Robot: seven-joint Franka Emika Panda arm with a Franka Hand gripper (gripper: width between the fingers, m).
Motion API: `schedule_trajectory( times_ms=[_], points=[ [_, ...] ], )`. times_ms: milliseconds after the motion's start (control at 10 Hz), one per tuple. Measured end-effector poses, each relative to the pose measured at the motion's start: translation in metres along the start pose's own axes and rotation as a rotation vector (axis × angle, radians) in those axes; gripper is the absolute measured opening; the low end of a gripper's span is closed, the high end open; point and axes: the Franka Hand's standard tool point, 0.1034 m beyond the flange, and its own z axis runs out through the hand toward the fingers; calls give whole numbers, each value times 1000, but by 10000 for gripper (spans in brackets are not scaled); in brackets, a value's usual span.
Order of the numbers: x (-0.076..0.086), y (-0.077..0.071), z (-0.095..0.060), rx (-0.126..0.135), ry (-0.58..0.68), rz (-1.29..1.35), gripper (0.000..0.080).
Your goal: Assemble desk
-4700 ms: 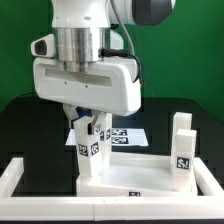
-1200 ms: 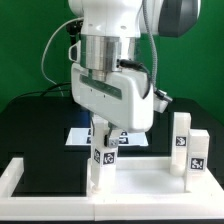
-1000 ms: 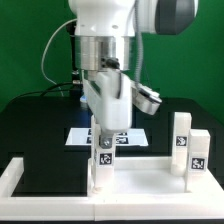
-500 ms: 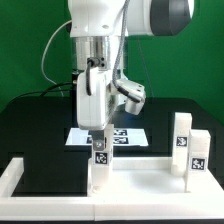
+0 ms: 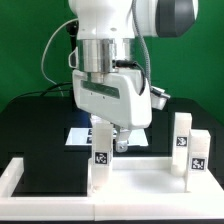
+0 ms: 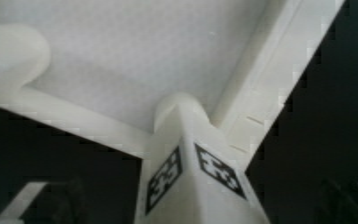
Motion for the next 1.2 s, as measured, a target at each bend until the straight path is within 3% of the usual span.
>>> schedule_trajectory(
  times_ms=[200, 300, 400, 500, 600, 700, 800, 1200],
  points=[
    [1, 0, 0, -2, 1, -140, 649],
    [5, 1, -3, -18, 2, -392, 649],
    [7, 0, -3, -15, -1, -457, 649],
    [6, 0, -2, -16, -1, -450, 529],
    [6, 0, -2, -17, -1, -434, 377],
    [6, 0, -2, -17, -1, -427, 377],
    [6, 0, -2, -17, 0, -350, 286],
    [8, -1, -1, -16, 7, 96, 286]
  ],
)
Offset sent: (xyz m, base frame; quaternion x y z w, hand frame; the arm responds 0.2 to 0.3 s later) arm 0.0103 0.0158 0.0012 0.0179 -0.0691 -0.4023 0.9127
